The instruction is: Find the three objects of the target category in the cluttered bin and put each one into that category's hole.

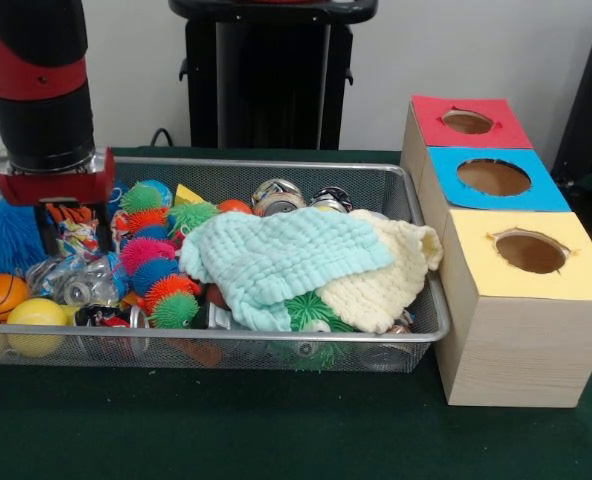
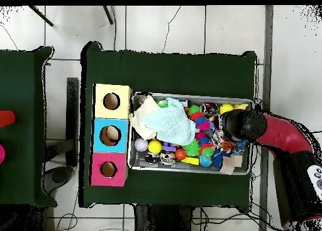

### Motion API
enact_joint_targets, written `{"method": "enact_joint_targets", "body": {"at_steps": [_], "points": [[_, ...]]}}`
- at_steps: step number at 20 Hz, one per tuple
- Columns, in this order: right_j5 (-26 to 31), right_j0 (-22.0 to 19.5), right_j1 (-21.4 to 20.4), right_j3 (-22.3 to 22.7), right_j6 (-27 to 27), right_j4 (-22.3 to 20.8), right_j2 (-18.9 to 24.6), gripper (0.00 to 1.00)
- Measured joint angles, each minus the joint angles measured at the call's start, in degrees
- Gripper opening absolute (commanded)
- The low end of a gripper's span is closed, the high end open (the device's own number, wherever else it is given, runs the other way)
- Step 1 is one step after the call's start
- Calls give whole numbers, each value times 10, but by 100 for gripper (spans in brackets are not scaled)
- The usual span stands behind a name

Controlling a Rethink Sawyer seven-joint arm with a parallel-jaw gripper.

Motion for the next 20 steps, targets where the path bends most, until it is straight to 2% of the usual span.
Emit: {"method": "enact_joint_targets", "body": {"at_steps": [15, 20], "points": [[0, 1, 25, -3, 0, 12, 3, 100], [0, 14, 38, -22, 0, 12, 3, 100]]}}
